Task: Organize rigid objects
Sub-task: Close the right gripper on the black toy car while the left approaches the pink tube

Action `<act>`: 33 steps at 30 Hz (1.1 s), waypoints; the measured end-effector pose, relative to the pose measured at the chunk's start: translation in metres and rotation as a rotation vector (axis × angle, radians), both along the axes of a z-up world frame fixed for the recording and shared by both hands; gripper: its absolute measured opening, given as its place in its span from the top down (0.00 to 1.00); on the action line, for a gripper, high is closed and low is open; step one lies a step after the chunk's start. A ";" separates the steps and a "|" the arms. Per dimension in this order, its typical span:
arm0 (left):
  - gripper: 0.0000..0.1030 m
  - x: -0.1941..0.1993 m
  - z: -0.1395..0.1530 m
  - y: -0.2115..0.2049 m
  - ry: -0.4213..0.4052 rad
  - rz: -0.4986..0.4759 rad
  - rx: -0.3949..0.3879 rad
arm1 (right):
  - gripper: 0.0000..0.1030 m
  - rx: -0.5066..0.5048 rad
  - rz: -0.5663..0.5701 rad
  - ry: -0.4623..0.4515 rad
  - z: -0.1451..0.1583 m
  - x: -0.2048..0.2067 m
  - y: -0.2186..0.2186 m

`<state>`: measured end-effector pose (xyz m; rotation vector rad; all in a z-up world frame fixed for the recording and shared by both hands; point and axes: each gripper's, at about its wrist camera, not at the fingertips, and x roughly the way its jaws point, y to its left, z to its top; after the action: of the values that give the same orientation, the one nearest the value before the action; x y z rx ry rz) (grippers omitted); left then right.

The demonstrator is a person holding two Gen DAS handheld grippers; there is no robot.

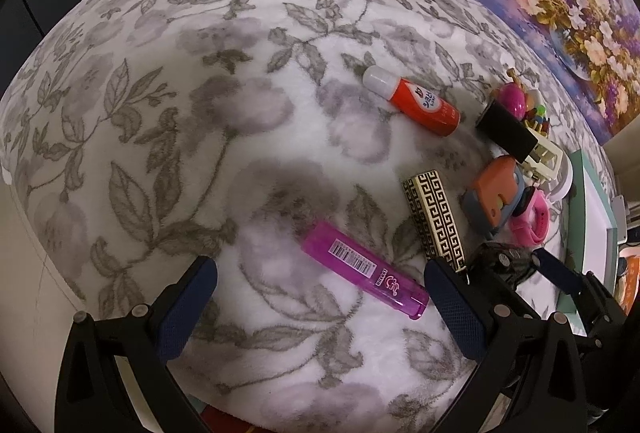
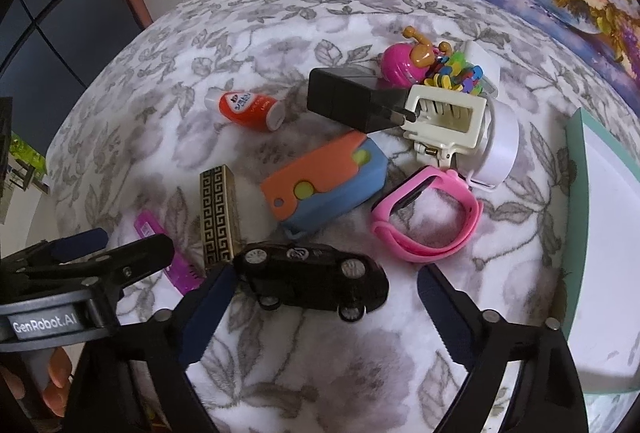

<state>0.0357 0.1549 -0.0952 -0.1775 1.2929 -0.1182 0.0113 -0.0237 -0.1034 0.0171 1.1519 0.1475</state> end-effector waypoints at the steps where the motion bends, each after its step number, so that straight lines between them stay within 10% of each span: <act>1: 0.00 0.000 0.000 0.001 0.002 0.004 -0.003 | 0.12 0.002 0.001 0.001 0.000 0.000 0.000; 33: 0.00 -0.010 -0.007 -0.040 0.008 -0.195 0.020 | 0.24 0.038 -0.147 0.086 -0.002 -0.020 -0.045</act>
<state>0.0256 0.1149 -0.1022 -0.0348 1.3175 -0.2707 -0.0092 -0.0686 -0.1052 0.1425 1.2290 0.0379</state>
